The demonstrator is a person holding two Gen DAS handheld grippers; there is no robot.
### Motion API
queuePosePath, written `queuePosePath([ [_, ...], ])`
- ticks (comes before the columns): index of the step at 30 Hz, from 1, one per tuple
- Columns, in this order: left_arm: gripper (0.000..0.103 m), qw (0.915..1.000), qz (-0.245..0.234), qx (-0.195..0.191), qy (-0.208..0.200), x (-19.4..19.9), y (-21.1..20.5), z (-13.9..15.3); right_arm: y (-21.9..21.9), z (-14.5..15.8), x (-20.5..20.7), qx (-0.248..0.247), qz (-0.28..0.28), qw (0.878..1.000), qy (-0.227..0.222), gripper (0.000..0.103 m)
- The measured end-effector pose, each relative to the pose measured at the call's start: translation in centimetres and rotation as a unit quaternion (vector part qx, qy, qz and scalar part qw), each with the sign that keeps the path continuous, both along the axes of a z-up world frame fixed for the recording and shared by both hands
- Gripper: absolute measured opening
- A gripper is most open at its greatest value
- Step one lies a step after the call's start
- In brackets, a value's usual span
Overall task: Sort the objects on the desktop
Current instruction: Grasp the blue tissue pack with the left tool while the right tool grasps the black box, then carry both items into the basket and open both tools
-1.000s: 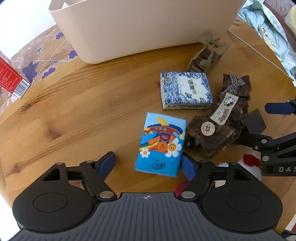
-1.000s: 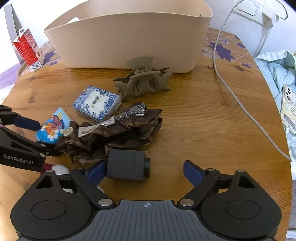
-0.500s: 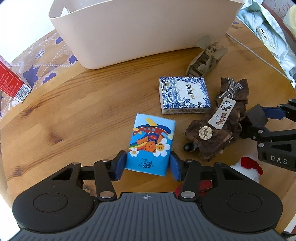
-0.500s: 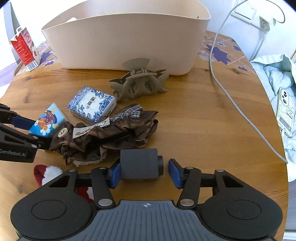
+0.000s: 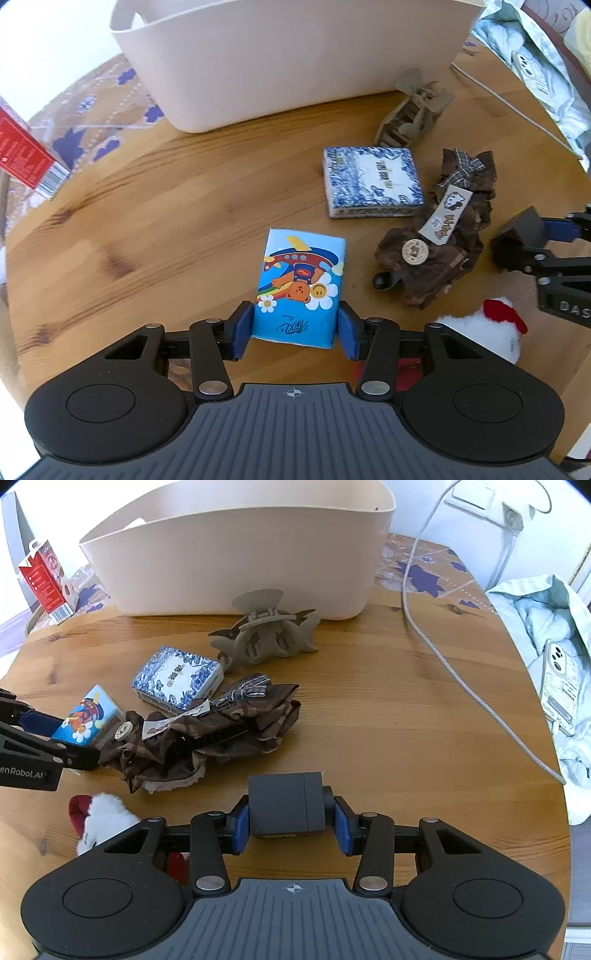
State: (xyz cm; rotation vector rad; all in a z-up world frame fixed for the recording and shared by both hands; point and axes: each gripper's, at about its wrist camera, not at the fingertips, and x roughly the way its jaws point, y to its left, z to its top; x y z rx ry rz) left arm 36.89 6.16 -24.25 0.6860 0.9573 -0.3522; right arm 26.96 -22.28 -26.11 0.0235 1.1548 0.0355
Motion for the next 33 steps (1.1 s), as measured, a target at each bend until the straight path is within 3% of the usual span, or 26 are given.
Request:
queuePosePath([
  [16,0.047,0.9993,-0.034,-0.011,-0.010,-2.5,2.7,4.1,-2.1,4.2,-2.2,0.001,0.020,0.999,-0.027,0.042],
  [33,0.047,0.9962,-0.053,-0.017,-0.067,-1.7,1.5,13.1,-4.5,12.9,-0.4,0.004,0.042,0.994,-0.096,0.042],
])
